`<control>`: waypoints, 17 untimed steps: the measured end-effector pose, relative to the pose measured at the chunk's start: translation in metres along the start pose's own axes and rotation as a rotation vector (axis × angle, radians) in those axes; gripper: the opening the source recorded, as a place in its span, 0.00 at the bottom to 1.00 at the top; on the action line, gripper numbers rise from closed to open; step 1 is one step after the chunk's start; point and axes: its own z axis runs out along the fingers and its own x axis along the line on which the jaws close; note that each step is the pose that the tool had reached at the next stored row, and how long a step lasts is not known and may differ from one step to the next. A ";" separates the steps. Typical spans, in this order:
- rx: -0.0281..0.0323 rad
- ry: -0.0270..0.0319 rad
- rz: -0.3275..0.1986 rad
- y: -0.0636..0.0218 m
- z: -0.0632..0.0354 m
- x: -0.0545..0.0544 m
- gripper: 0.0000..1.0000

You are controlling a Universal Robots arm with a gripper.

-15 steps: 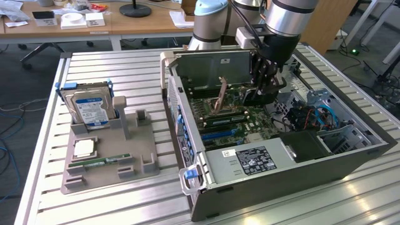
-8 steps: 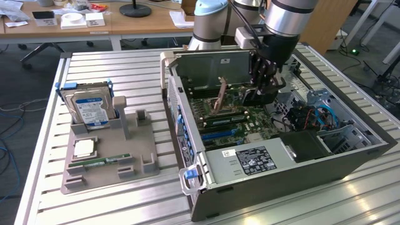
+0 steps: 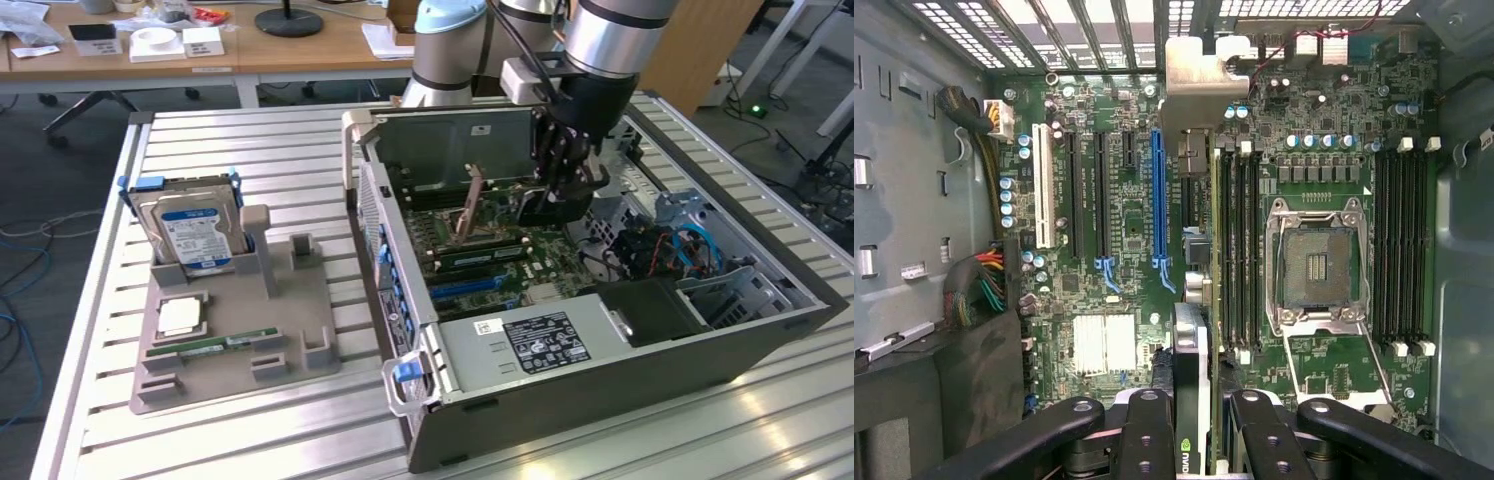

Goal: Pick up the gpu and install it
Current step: 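Insert the gpu into the slot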

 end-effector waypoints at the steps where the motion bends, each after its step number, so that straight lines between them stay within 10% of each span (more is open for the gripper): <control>1: 0.0000 0.0000 0.000 0.0000 0.0000 0.000 0.27; 17: 0.0077 -0.0005 -0.001 0.0053 0.0100 0.000 0.27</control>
